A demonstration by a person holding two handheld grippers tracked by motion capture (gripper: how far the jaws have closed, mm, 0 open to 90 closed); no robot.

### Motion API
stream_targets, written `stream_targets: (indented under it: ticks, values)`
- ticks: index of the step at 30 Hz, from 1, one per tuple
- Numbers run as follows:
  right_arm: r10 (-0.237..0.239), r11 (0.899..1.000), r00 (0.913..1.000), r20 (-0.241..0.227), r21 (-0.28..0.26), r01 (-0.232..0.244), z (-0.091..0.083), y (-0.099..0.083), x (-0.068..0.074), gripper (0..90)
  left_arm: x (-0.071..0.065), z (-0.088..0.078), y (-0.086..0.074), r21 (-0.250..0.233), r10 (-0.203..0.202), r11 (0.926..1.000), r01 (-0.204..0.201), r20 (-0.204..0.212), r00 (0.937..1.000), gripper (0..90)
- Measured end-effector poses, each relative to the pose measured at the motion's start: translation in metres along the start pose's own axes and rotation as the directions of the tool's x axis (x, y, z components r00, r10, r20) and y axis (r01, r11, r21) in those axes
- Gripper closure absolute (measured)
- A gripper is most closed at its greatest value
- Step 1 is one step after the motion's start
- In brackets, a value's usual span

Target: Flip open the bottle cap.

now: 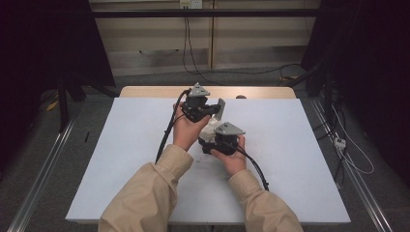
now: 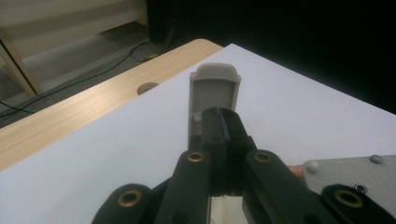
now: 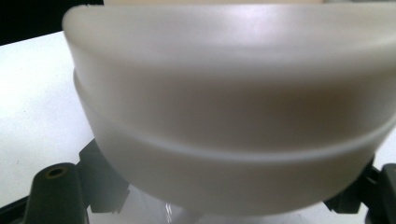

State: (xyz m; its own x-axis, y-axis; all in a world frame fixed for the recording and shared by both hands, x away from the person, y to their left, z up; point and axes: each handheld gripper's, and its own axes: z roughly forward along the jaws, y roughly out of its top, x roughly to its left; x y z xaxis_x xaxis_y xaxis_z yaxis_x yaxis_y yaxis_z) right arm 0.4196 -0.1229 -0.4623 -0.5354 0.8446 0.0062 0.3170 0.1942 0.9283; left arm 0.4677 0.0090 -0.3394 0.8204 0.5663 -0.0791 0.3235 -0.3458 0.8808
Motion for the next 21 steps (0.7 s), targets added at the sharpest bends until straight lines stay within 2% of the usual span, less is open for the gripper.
stream_targets:
  ticks: [4,10,12,21]
  values:
    - [-0.001,1.0,1.0,0.0,0.0,0.001,0.0,0.0,0.0,18.9,0.0011,0.0017,0.0005,0.006,0.012,0.9999,-0.012,-0.004,0.9999,90.0]
    - [0.0,1.0,1.0,0.0,0.0,0.0,0.0001,0.0,-0.0001,18.9,0.0014,0.005,0.0005,-0.002,0.0,1.0,0.0,-0.003,1.0,90.0]
    - [0.0,1.0,1.0,0.0,0.0,0.0,0.0001,0.0,0.0,18.9,0.0024,0.0058,0.0007,-0.002,0.014,0.9999,-0.014,-0.002,0.9999,90.0]
    - [0.0,1.0,1.0,0.0,0.001,0.0,0.0001,0.0,-0.0001,18.9,0.0027,0.01,0.0009,0.002,0.001,1.0,-0.001,0.005,1.0,90.0]
